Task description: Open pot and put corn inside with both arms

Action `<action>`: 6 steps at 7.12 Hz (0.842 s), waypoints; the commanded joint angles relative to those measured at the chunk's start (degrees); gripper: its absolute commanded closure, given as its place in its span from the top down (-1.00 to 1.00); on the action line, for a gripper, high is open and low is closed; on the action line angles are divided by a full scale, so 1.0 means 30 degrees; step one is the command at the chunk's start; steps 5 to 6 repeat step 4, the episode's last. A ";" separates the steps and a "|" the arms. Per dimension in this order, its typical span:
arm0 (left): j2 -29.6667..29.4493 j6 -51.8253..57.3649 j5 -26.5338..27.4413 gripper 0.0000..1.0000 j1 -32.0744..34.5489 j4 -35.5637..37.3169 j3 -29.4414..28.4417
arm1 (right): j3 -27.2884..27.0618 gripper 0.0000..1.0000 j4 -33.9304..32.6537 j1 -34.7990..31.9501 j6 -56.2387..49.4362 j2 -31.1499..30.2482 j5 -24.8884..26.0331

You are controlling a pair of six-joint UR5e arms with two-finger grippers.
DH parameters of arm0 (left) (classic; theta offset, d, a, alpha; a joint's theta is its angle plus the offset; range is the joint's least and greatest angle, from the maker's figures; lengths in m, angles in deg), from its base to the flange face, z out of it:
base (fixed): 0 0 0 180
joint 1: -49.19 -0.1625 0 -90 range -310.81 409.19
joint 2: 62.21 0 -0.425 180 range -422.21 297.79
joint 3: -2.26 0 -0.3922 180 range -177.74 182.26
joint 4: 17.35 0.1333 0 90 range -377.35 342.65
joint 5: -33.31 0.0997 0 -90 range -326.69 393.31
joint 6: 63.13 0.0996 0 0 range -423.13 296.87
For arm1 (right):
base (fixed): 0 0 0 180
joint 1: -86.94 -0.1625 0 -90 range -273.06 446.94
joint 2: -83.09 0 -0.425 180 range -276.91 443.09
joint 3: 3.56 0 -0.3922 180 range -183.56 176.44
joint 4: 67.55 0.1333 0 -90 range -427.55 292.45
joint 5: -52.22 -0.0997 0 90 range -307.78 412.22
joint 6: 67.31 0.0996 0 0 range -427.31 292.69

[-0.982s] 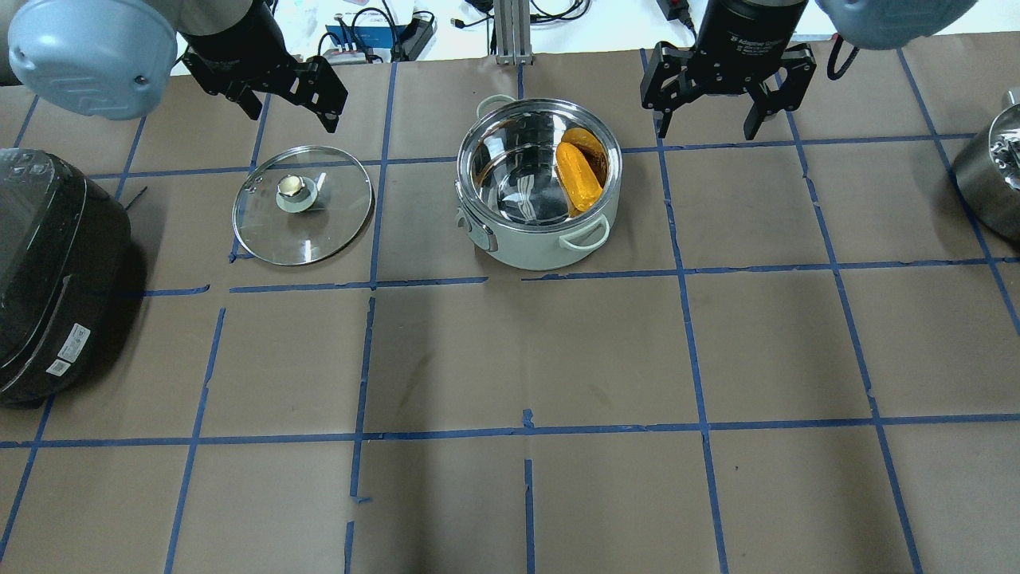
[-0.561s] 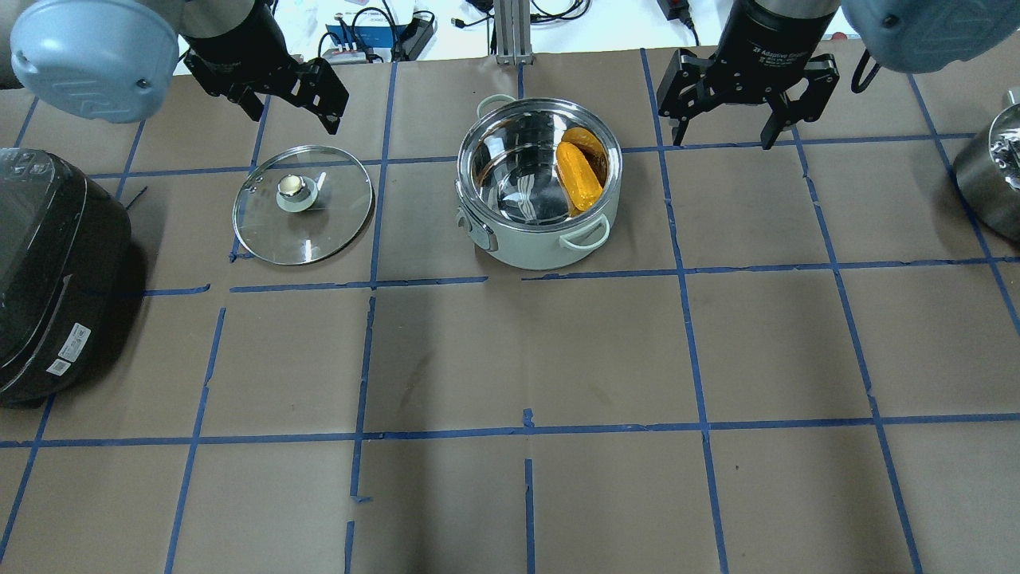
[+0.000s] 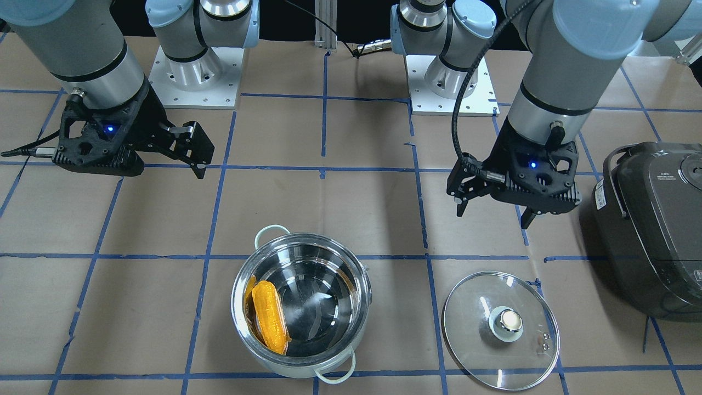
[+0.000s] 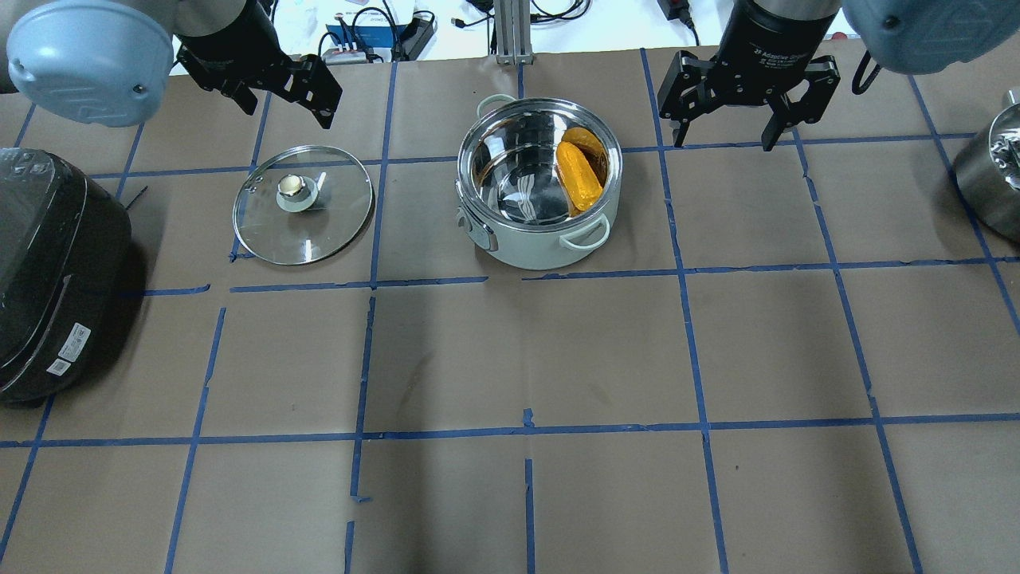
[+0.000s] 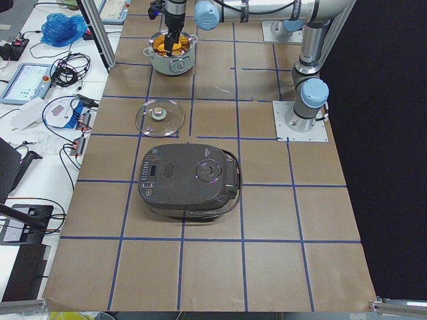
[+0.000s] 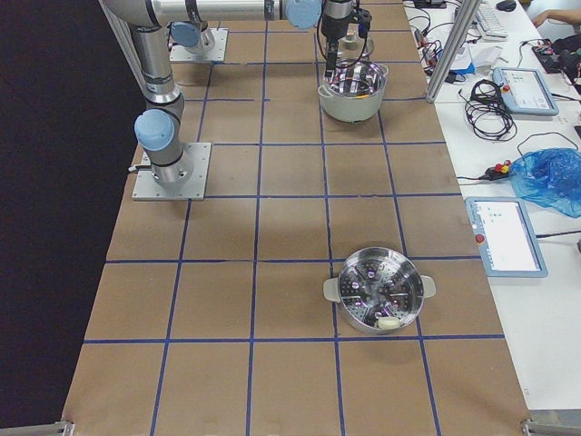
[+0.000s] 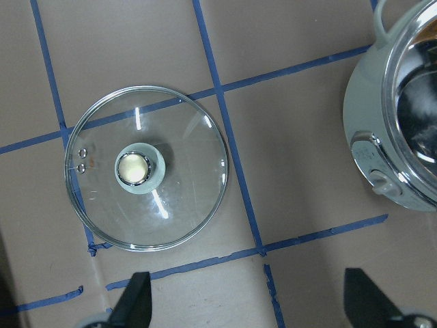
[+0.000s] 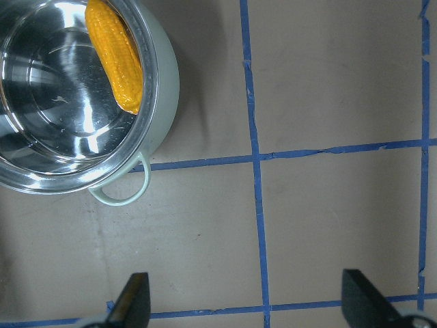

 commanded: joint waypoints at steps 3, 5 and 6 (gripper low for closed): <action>0.0824 0.0130 -0.0392 1.00 0.0110 -0.0849 0.0558 | -0.0085 1.00 0.0055 -0.0115 -0.0019 0.0009 0.0001; 0.0825 0.0130 -0.0421 1.00 0.0110 -0.0824 0.0646 | -0.0085 1.00 0.0055 -0.0115 -0.0019 0.0009 0.0000; 0.0825 0.0130 -0.0421 1.00 0.0110 -0.0824 0.0646 | -0.0085 1.00 0.0055 -0.0115 -0.0019 0.0009 0.0000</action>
